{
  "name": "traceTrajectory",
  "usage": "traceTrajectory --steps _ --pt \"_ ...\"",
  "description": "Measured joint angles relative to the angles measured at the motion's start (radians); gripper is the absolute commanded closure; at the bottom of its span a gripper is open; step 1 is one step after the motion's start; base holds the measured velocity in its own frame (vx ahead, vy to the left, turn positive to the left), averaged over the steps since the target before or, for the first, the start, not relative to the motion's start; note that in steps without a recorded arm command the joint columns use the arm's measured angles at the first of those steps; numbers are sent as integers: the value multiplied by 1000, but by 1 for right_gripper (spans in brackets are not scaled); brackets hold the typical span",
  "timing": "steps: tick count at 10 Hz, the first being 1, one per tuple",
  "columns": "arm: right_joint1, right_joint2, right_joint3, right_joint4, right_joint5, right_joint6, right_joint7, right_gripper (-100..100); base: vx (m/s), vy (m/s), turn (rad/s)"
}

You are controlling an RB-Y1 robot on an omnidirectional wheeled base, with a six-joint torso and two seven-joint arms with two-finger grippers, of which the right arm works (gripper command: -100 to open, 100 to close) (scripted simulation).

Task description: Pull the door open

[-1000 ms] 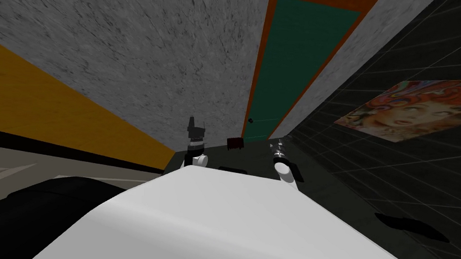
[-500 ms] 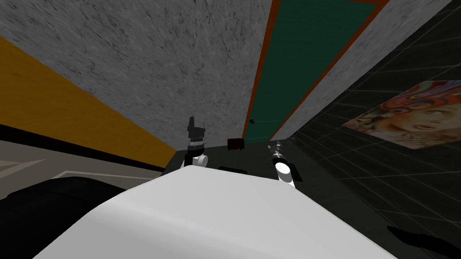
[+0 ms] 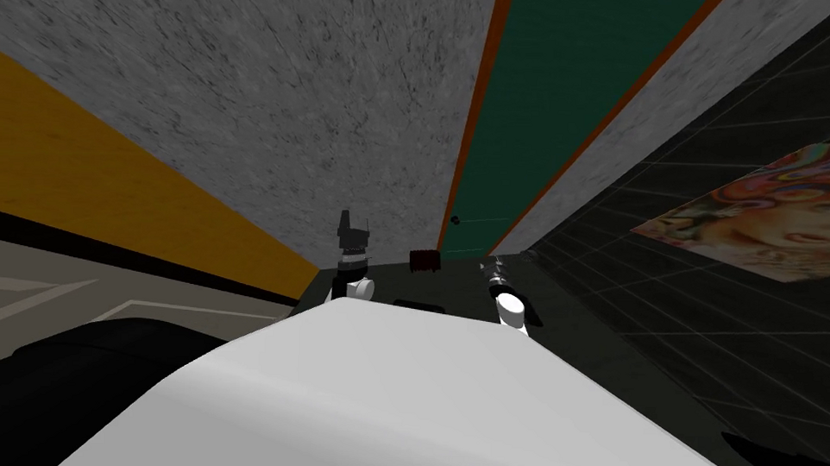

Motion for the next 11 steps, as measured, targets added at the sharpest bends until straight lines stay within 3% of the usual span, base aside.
traceTrajectory --steps 3,6,8,11 --pt "-12 -1 -10 42 -79 29 31 -100 41 -38 85" --pt "-29 -6 -19 98 -186 66 79 -100 57 -52 95" --pt "-50 -2 -40 147 -253 109 108 -100 72 -56 86" --pt "-58 2 -49 176 -314 143 126 -100 31 -44 61"
